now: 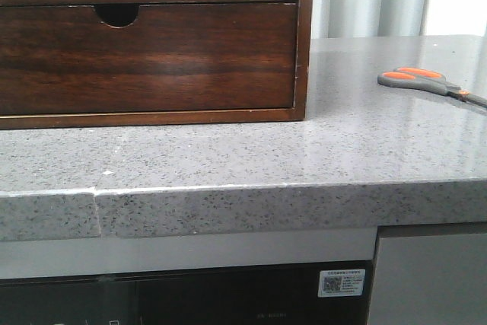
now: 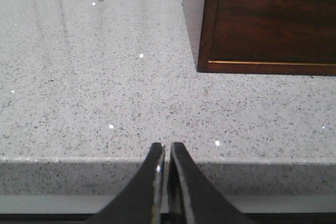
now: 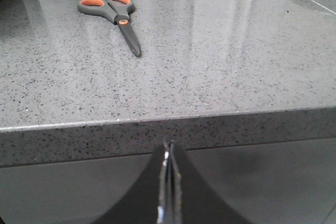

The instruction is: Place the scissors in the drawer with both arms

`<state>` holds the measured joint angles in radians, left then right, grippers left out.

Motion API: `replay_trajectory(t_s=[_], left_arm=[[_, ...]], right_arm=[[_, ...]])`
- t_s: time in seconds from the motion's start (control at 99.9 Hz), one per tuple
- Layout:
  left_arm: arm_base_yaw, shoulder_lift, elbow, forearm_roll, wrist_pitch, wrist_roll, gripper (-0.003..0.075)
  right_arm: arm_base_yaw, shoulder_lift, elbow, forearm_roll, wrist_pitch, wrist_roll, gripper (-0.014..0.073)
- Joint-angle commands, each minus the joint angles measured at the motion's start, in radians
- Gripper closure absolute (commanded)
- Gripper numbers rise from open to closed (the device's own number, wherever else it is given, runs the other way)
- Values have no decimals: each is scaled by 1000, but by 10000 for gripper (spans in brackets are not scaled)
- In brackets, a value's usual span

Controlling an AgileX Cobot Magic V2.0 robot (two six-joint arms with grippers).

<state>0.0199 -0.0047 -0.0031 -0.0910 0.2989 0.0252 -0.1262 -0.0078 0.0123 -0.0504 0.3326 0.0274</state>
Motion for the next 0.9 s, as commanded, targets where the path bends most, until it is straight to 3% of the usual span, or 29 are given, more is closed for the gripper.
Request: replay_trajectory(t_s=[0.0, 0.19, 0.52, 0.641, 0.891], left_arm=[[2, -33, 19, -13, -92, -1, 740], [2, -33, 19, -10, -115, -1, 740], [2, -33, 19, -5, -183, -1, 740], [2, -33, 18, -93, -249, -1, 740], [2, -33, -2, -80, -249, -1, 740]], right_arm=[[-7, -28, 31, -16, -28, -5, 649], [-7, -28, 31, -18, -37, -5, 649], [-7, -28, 31, -20, -196, -5, 649], [-7, -26, 31, 29, -295, -5, 649], [-5, -19, -19, 93, -200, -5, 649]])
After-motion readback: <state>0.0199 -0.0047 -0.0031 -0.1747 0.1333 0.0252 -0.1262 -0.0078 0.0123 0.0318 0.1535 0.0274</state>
